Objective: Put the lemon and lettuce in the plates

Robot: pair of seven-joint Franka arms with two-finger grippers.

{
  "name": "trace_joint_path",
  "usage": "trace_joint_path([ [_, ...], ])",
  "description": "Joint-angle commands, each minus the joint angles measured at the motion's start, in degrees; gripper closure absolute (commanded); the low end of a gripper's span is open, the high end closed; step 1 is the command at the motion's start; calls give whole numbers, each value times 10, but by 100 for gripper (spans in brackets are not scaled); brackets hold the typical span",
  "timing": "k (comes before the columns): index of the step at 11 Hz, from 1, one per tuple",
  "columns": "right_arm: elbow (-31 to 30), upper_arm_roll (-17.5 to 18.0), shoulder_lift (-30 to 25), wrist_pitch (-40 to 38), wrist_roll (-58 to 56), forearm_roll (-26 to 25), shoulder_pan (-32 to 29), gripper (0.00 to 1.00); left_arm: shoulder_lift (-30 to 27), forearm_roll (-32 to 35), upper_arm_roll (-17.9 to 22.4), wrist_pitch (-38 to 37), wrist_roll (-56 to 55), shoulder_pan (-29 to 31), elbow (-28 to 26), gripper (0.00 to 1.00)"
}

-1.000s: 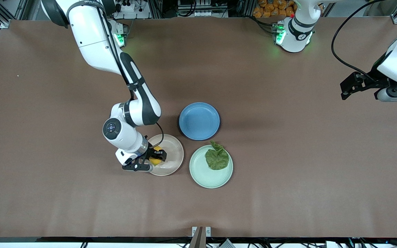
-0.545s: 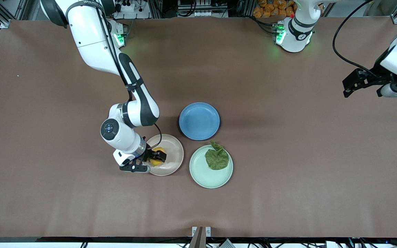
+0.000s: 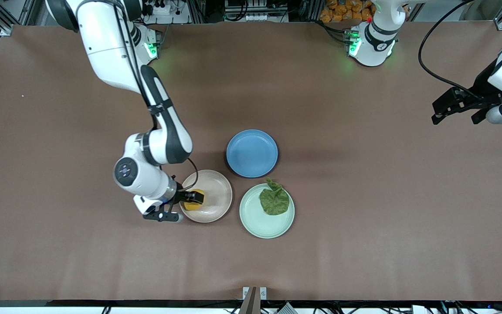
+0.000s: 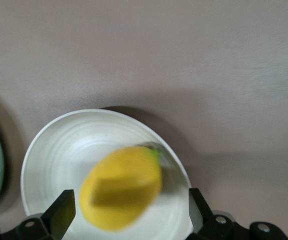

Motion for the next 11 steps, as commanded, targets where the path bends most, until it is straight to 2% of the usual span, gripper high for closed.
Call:
trace_joint_path([
  [1, 63, -12, -10, -120, 2, 6, -40, 0, -11, -16, -3, 2, 21, 4, -11, 0],
  [2, 65, -16, -10, -131, 2, 1, -51, 0, -10, -13, -4, -10, 21, 3, -11, 0],
  [8, 66, -144, -28, -210, -6, -4, -53, 0, -8, -7, -4, -36, 18, 2, -9, 0],
  [11, 66, -173, -51, -258, -55, -4, -62, 0, -9, -7, -4, -44, 17, 3, -7, 0],
])
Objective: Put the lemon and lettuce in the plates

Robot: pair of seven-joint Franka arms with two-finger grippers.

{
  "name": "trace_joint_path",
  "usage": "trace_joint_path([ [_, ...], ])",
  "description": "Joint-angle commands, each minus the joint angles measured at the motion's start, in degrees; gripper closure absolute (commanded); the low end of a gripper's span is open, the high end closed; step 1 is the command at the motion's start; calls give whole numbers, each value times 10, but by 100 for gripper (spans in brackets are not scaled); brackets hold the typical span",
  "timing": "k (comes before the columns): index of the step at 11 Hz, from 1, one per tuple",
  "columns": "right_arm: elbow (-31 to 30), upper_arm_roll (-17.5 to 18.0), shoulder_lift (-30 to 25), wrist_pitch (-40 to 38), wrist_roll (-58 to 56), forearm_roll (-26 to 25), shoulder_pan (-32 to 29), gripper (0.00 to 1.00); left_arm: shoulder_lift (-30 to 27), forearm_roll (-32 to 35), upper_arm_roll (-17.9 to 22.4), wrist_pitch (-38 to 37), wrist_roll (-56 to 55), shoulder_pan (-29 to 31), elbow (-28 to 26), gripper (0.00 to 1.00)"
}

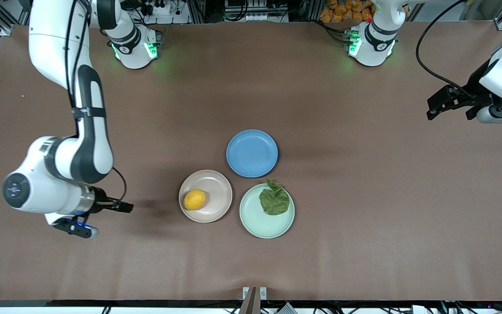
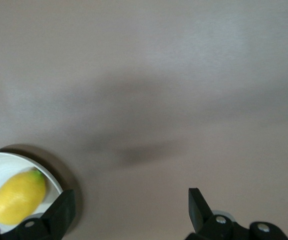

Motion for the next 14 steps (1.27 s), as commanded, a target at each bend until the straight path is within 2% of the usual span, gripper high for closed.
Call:
trace_joint_path([
  [1, -3, -10, -46, -57, -69, -1, -33, 0, -9, -6, 0, -14, 16, 4, -3, 0],
  [3, -5, 1, -76, -102, -124, -3, -78, 0, -8, -6, 0, -14, 16, 4, -3, 0],
  [4, -8, 21, -97, -112, -150, -30, -99, 0, -8, -6, 0, -15, 16, 4, -3, 0],
  [5, -11, 56, -117, -116, -164, -80, -132, 0, -8, -6, 0, -15, 17, 4, -4, 0],
  [6, -14, 108, -140, -127, -163, -123, -172, 0, -8, -6, 0, -15, 18, 4, -4, 0],
  [7, -22, 136, -158, -136, -161, -148, -195, 0, -8, -6, 0, -17, 18, 4, -5, 0],
  [10, -56, 161, -213, -147, -161, -165, -228, 0, -6, -6, 0, -20, 12, 4, -4, 0],
  [12, -73, 210, -250, -164, -159, -235, -254, 0, -1, -6, 0, -20, 11, 4, 6, 0],
  [14, -74, 219, -275, -191, -148, -243, -261, 0, 3, -4, 1, -20, 16, 4, 16, 0],
])
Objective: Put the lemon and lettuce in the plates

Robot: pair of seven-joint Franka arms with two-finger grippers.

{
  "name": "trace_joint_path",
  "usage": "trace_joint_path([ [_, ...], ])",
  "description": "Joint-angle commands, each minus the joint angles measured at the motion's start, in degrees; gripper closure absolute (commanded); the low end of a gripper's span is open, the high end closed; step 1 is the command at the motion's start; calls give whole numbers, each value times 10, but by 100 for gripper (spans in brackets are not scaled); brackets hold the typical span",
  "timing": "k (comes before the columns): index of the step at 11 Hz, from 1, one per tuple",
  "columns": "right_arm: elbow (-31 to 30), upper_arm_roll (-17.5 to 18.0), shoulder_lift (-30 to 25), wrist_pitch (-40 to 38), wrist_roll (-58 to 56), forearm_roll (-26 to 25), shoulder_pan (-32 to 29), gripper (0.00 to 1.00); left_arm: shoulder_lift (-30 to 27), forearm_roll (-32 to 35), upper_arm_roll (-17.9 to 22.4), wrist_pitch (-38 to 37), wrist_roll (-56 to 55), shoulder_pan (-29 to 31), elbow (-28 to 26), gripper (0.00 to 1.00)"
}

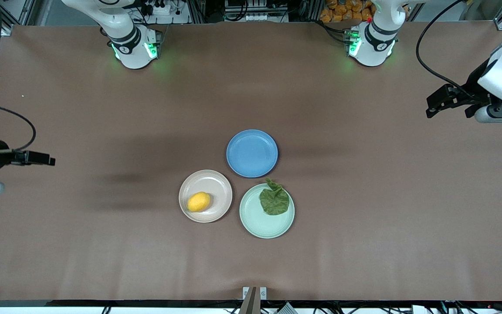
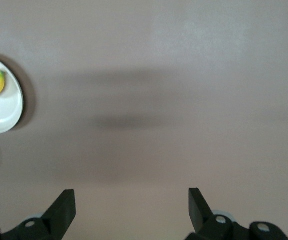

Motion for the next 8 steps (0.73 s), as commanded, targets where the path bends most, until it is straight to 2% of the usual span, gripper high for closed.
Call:
trace_joint_path([
  [1, -36, 32, -69, -32, 10, -27, -25, 0, 3, -2, 1, -7, 12, 3, 15, 0],
  [5, -51, 44, -142, -56, 23, -54, -39, 0, 3, 8, 1, -7, 15, 3, 15, 0],
  [8, -42, 59, -168, -72, 118, -53, -31, 0, 3, 27, 0, -7, 16, 2, 15, 0],
])
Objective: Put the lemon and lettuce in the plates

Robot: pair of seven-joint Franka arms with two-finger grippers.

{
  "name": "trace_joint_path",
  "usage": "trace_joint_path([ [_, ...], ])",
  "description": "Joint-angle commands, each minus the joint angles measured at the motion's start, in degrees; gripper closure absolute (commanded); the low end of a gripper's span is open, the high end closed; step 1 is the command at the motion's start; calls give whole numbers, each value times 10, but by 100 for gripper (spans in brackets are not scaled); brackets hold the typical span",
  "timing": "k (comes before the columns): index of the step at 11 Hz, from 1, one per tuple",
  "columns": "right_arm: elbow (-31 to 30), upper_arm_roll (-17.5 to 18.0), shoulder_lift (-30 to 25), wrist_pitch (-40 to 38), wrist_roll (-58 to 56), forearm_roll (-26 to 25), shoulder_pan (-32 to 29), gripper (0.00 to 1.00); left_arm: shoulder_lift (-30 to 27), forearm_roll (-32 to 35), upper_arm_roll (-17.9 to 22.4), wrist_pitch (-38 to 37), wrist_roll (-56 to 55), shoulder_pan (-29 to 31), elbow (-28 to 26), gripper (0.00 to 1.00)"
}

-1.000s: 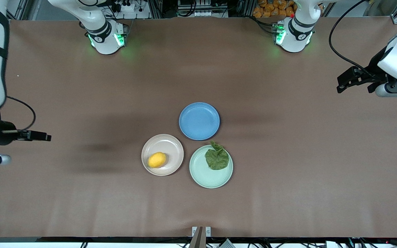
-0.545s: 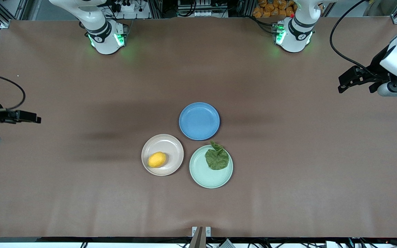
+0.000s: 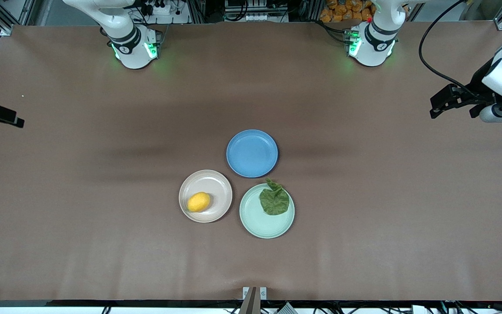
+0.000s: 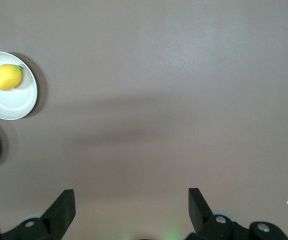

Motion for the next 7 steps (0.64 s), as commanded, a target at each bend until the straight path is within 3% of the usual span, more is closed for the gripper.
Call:
trace_joint_path([
  [1, -21, 44, -29, 3, 97, -14, -2, 0, 2, 16, -2, -7, 16, 1, 9, 0],
  [7, -28, 45, -27, 32, 99, -25, 21, 0, 0, 16, -3, -7, 17, 3, 9, 0],
])
